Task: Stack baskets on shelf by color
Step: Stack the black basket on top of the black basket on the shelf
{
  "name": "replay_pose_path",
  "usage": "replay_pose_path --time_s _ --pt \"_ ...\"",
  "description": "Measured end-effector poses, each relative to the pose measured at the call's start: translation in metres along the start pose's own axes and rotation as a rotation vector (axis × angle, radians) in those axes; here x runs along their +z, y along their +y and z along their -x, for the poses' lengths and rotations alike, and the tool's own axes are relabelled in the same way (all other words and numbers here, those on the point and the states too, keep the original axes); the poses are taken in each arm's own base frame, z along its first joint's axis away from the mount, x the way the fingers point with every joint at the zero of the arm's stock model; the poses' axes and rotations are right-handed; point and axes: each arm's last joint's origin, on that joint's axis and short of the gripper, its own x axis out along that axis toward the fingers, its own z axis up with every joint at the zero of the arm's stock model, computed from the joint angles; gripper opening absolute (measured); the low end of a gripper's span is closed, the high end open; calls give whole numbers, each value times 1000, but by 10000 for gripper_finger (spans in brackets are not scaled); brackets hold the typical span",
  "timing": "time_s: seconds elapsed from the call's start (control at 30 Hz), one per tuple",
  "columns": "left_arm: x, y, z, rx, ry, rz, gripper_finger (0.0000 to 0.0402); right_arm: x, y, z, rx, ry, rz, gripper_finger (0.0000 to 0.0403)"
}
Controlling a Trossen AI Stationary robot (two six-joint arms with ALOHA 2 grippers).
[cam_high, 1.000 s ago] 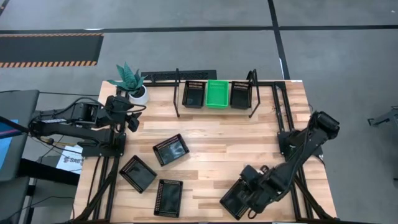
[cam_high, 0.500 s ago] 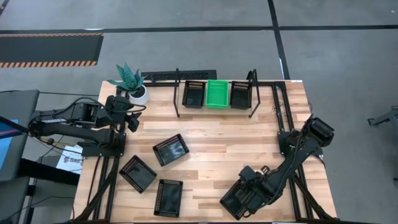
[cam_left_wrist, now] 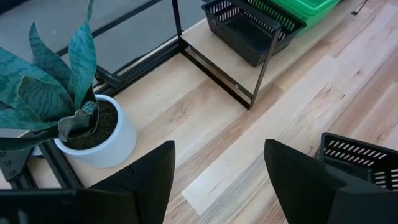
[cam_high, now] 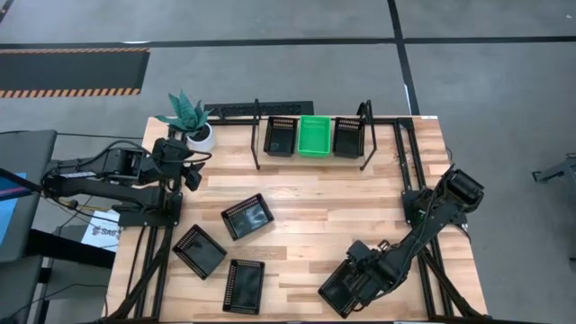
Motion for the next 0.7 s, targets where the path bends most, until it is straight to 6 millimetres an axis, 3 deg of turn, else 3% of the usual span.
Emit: replay_pose_path --time_s 0.13,0.33,0.7 --pt "0 0 0 0 0 4 236 2 1 0 4 0 42 146" --pt "0 0 0 1 -1 5 236 9 0 0 -9 0 132 18" --pt "0 0 0 2 -1 -7 236 39 -2 -2 -20 -5 283 8"
